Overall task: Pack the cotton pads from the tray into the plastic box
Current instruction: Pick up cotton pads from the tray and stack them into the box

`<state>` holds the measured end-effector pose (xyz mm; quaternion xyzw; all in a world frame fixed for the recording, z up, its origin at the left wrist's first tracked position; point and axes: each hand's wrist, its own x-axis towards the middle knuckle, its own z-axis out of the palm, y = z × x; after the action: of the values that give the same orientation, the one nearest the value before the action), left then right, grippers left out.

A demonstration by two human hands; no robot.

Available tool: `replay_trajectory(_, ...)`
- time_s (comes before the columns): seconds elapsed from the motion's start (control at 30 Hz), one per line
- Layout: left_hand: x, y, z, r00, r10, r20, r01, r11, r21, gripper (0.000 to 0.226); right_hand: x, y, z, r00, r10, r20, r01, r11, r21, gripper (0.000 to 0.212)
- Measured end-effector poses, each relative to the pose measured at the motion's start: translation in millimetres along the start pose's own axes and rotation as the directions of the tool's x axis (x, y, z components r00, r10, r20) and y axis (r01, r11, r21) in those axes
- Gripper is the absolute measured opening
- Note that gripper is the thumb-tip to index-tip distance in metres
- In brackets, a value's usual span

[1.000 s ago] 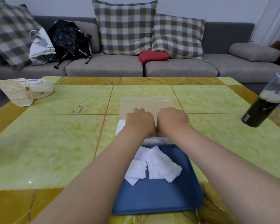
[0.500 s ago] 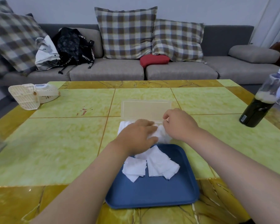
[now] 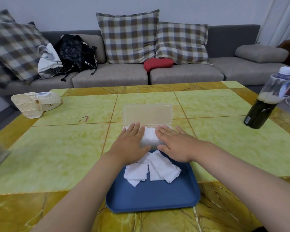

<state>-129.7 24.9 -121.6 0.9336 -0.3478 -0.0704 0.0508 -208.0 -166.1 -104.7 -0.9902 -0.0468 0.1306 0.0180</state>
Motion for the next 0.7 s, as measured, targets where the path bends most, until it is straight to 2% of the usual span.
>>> replay_trajectory(0.07, 0, 4, 4, 1.000, -0.012, -0.011, 0.012, 1.000, 0.023, 0.082, -2, 0, -1, 1.000, 0.002, -0.028, -0.002, 1.000, -0.010, 0.064)
replay_trajectory(0.17, -7, 6, 5, 0.999, -0.002, -0.054, 0.001, 1.000, -0.024, 0.078, -10, -2, -5, 0.975, -0.028, -0.222, 0.045, 0.996, 0.071, 0.054)
replay_trajectory(0.23, -15, 6, 1, 0.984, 0.018, -0.179, -0.035, 0.995, -0.094, 0.072, -17, -6, -13, 0.933, -0.031, -0.360, 0.082, 0.989, 0.126, 0.037)
replay_trajectory(0.3, -23, 8, -6, 0.941, 0.025, -0.337, -0.087, 0.982, -0.169, 0.055, -25, -15, -22, 0.921, 0.050, -0.385, 0.018, 0.985, 0.171, 0.023)
replay_trajectory(0.37, -31, 13, -13, 0.926, 0.001, -0.378, -0.116, 0.953, -0.281, 0.035, -29, -25, -24, 0.927, 0.163, -0.337, -0.124, 0.983, 0.134, 0.017)
replay_trajectory(0.5, -41, 20, -12, 0.984, -0.039, -0.173, -0.031, 0.923, -0.385, 0.019, -30, -37, -9, 0.933, 0.346, -0.098, -0.337, 0.936, 0.101, 0.041)
replay_trajectory(0.57, -42, 19, -7, 0.996, -0.040, -0.077, 0.008, 0.927, -0.375, 0.022, -27, -38, 0, 0.929, 0.367, -0.036, -0.358, 0.921, 0.153, 0.044)
replay_trajectory(0.7, -45, 15, -4, 0.999, 0.034, 0.025, -0.020, 0.896, -0.443, 0.049, -25, -36, 5, 0.948, 0.314, 0.040, -0.298, 0.840, 0.454, 0.030)
